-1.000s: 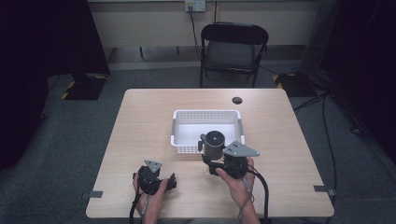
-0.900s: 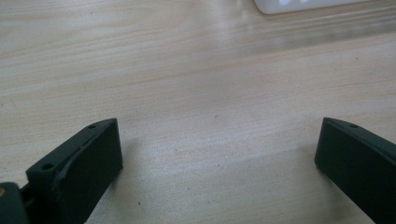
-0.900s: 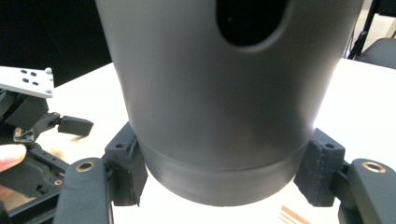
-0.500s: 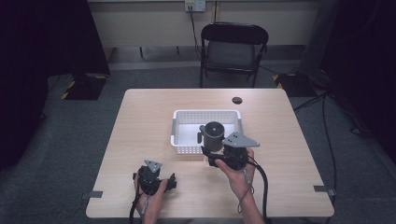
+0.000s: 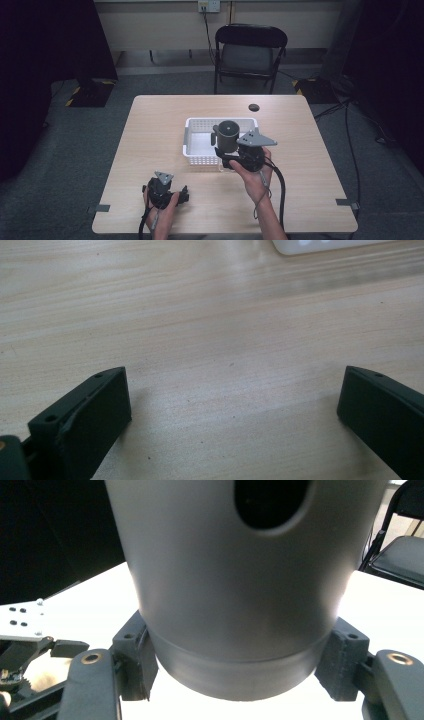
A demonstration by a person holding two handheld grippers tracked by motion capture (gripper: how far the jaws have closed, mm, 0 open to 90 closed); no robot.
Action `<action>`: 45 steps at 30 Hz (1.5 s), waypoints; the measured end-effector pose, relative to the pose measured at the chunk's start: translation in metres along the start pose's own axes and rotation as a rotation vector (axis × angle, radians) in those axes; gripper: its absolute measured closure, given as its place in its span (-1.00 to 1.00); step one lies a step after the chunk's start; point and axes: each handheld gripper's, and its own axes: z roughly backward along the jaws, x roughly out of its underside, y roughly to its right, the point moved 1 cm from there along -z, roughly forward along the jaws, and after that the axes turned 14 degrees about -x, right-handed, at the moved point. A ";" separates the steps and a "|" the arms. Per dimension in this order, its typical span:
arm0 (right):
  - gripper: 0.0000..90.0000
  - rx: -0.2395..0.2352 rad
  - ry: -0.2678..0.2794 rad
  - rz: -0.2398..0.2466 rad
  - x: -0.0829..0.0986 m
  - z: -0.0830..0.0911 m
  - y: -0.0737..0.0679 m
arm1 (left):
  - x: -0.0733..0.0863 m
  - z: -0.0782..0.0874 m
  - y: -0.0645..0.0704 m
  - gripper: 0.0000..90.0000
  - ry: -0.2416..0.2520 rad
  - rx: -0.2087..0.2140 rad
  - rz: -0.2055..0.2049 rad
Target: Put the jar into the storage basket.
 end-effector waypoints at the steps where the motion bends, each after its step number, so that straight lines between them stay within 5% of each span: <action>1: -0.31 0.001 0.001 -0.001 -0.002 0.000 0.001 | 0.000 0.000 0.000 -1.00 0.001 0.000 0.000; 30: -0.31 0.054 0.013 0.009 -0.040 -0.018 0.038 | 0.000 0.000 0.000 -1.00 0.000 0.000 0.000; 45: -0.31 0.069 -0.002 0.003 -0.034 -0.044 0.060 | 0.000 0.000 0.000 -1.00 0.000 0.001 -0.001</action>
